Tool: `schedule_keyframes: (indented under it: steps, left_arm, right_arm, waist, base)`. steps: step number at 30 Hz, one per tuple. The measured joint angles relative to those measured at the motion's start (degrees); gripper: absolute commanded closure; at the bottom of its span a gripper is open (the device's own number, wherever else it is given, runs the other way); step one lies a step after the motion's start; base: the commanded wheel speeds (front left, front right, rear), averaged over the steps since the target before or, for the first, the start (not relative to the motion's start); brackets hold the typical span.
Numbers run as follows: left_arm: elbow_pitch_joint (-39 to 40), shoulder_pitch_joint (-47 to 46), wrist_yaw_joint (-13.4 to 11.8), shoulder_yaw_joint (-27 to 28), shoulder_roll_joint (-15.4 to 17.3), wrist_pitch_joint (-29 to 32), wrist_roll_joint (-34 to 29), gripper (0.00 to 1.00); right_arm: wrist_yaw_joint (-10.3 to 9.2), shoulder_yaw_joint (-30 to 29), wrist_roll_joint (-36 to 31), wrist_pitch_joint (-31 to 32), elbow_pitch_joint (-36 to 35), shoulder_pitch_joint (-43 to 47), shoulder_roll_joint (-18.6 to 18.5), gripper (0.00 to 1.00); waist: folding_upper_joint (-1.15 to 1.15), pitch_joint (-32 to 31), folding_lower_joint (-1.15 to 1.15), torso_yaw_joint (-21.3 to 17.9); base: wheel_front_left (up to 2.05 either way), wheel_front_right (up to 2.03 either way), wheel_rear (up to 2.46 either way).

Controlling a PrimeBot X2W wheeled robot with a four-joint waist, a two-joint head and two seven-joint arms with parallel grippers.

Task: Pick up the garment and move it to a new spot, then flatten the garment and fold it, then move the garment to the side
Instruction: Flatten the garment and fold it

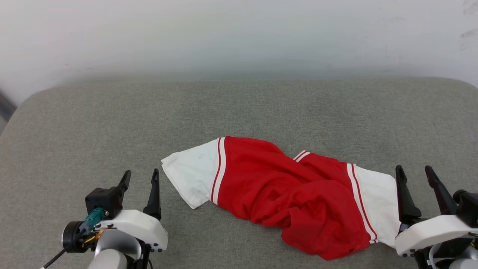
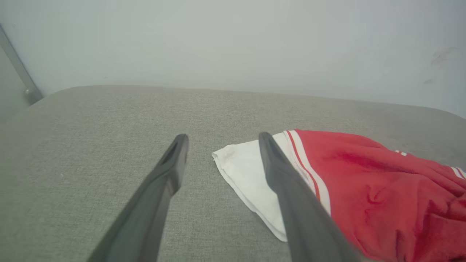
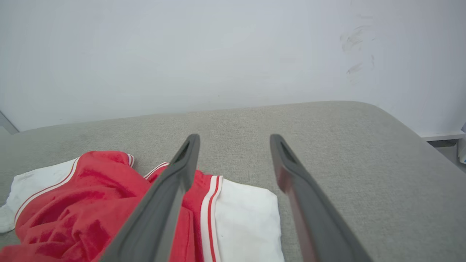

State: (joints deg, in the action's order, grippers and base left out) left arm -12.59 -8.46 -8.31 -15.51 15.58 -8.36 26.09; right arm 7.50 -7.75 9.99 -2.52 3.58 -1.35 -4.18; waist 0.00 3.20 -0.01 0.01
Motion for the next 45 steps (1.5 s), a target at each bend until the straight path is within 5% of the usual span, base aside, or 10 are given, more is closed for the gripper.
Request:
schedule_keyframes:
  steps: [8, 15, 17, 25, 26, 27, 28, 37, 45]
  left_arm:
    - [-0.76, -9.95, 2.55, -0.59, 3.01, 8.73, 0.81, 0.0]
    - [-7.3, -21.1, 7.89, -1.31, 7.64, 25.18, 4.9, 0.0]
    - [-12.47, -23.97, 10.71, -1.57, 9.7, 34.34, 8.34, 0.0]
    - [-17.03, -26.2, 13.23, -3.83, 12.0, 47.97, 12.2, 0.0]
    - [-17.18, -26.37, 13.22, -3.79, 11.93, 48.62, 12.69, 0.38]
    - [-17.35, -26.49, 13.22, -3.78, 11.94, 49.04, 12.95, 0.59]
    - [-17.42, -26.53, 13.17, -3.81, 11.92, 49.02, 12.93, 0.98]
    - [-18.44, -26.76, 10.45, -4.91, 8.24, 39.02, 9.42, 1.0]
    - [-14.88, -26.74, 9.77, -5.53, 5.66, 30.17, 7.37, 1.0]
  right_arm:
    - [0.0, 2.7, -0.1, -0.71, -4.8, -1.53, 0.7, 0.0]
    - [0.01, 4.89, -0.08, -0.87, -7.02, -4.0, 1.1, 0.0]
    - [0.0, 5.57, 0.09, -1.62, -6.86, -4.77, 1.13, 0.0]
    - [0.0, 6.35, 1.24, -2.57, -4.77, -5.82, 1.18, 0.0]
    - [0.0, 6.36, 1.42, -2.58, -4.54, -5.85, 1.19, 0.0]
    - [0.0, 6.32, 1.62, -2.56, -4.27, -5.92, 1.19, 0.0]
    - [0.0, 6.36, 1.8, -2.56, -4.15, -5.98, 1.19, 0.0]
    - [0.0, 1.65, 6.16, 4.11, -0.99, -6.49, 0.62, 0.0]
    - [0.0, -4.82, 13.33, 25.84, 5.91, -8.05, -6.14, 0.0]
  waist:
    - [0.0, 3.36, 0.01, -0.33]
    - [0.0, 9.03, 0.01, -2.5]
    - [0.0, 11.42, 0.01, -4.68]
    - [0.0, 14.18, 0.01, -8.03]
    - [0.0, 14.31, 0.01, -8.21]
    - [0.0, 14.41, 0.01, -8.33]
    - [0.0, 14.48, 0.01, -8.38]
    - [0.0, 13.66, 0.01, -6.4]
    - [0.0, 11.81, 0.01, -3.07]
  base:
    - [0.0, 0.0, 0.0]
    - [0.0, 0.0, 0.0]
    - [0.0, 0.0, 0.0]
    - [0.0, 0.0, 0.0]
    - [0.0, 0.0, 0.0]
    - [0.0, 0.0, 0.0]
    - [0.0, 0.0, 0.0]
    - [0.0, 0.0, 0.0]
    - [0.0, 0.0, 0.0]
